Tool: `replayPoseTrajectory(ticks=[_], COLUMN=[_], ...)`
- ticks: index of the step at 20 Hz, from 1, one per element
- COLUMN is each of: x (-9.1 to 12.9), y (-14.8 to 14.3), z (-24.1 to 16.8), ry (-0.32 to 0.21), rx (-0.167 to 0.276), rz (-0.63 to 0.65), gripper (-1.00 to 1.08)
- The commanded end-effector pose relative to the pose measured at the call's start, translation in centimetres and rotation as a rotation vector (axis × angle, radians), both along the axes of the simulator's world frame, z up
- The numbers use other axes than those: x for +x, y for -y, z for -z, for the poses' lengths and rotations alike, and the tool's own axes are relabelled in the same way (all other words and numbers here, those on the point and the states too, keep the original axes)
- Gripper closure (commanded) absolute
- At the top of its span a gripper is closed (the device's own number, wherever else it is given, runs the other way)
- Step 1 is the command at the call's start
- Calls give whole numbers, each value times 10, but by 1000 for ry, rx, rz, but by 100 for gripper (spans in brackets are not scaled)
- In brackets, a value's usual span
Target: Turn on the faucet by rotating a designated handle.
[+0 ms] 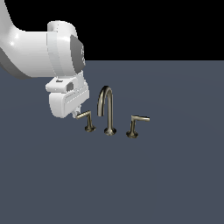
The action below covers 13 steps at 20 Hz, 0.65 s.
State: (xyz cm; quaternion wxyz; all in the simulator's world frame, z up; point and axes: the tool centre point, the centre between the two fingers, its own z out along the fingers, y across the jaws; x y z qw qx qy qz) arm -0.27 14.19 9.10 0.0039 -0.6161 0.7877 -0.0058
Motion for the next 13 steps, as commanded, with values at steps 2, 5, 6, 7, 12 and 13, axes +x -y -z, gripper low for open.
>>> replayPoseTrajectory(ticks=[2,5,6,7,12,13], x=[-8,-17,-20,-23,-37,-37], y=[6,12,14,16,27,27], z=[0,0,0,0,0,0], ry=[-4,-7,-8,-8,-13,-13], rx=[-1,1,1,1,4,4], rz=[-2,-3,-3,-4,-5,-5], gripper=[108,108,108,108,108,108])
